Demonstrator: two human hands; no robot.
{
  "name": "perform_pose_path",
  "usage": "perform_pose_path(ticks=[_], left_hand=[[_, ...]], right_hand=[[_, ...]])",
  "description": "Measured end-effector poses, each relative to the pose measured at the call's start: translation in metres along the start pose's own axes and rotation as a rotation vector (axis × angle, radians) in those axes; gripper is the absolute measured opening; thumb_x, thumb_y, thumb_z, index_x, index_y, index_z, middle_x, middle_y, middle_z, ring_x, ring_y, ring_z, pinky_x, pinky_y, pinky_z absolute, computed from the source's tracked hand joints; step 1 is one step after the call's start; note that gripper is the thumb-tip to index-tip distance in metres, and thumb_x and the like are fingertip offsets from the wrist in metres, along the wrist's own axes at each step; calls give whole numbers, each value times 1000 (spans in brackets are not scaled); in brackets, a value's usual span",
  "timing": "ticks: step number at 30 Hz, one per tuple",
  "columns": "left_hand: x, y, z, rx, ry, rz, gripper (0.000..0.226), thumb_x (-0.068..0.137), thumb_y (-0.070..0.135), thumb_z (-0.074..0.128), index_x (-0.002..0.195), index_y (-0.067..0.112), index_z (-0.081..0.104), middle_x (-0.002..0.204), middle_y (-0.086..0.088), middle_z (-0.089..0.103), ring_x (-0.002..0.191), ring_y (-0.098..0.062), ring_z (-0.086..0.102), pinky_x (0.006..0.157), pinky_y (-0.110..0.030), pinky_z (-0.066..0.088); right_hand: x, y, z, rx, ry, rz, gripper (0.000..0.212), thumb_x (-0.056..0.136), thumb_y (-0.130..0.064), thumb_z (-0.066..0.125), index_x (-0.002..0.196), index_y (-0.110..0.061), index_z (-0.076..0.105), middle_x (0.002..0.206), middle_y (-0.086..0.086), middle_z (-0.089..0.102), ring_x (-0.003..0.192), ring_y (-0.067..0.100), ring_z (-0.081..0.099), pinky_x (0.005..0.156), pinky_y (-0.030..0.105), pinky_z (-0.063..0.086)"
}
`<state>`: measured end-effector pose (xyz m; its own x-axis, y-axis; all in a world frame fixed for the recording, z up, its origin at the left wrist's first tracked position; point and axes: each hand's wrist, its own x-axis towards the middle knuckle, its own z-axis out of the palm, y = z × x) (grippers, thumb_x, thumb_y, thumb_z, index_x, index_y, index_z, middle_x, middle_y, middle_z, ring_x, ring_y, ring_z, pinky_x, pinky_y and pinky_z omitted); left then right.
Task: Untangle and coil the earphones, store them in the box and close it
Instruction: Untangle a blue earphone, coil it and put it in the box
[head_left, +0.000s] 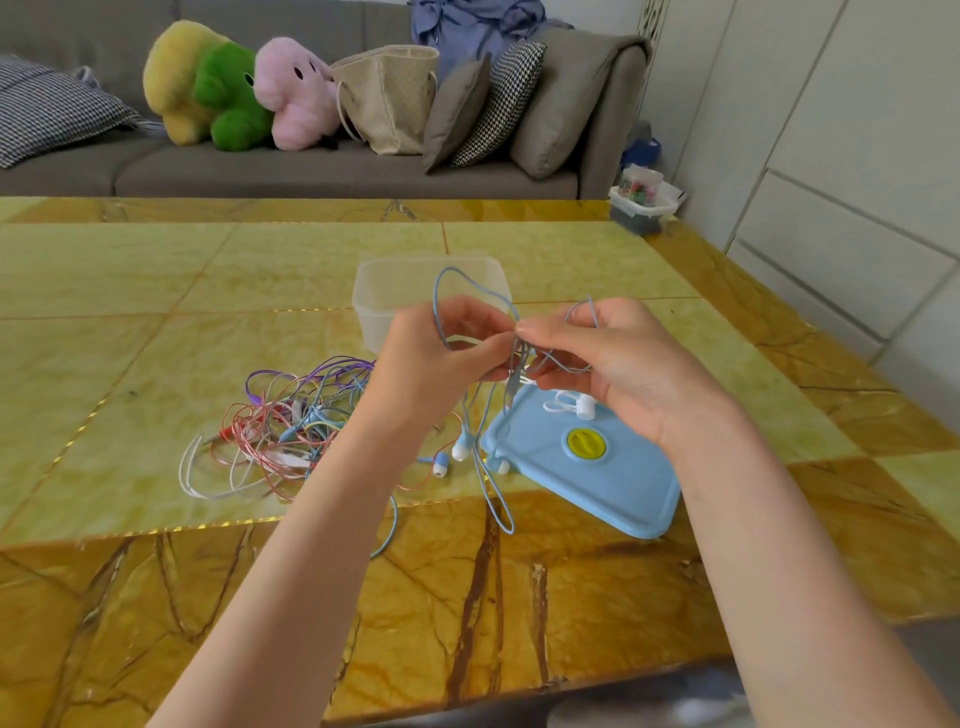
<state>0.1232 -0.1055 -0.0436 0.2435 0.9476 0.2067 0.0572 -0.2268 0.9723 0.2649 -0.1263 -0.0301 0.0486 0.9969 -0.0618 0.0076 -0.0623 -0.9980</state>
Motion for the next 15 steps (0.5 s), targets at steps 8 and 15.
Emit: perform_pose_path(ticks=[8,15], left_hand=[[0,4,11,-277,-15,-117,22,91,-3,47,73,10,48,74,-4,60,59,-7,64,55,-17,51],[2,-1,8,-195,-87,-104,11,87,0,59,78,6,57,74,-7,61,64,-12,65,68,-22,56]], right_hand=[[5,1,7,173,247,45,24,82,-4,59,59,-8,54,49,0,51,38,10,51,41,16,43],[5,-1,3,134,217,28,20,83,-4,59,63,-5,58,51,2,59,45,13,55,44,19,46]])
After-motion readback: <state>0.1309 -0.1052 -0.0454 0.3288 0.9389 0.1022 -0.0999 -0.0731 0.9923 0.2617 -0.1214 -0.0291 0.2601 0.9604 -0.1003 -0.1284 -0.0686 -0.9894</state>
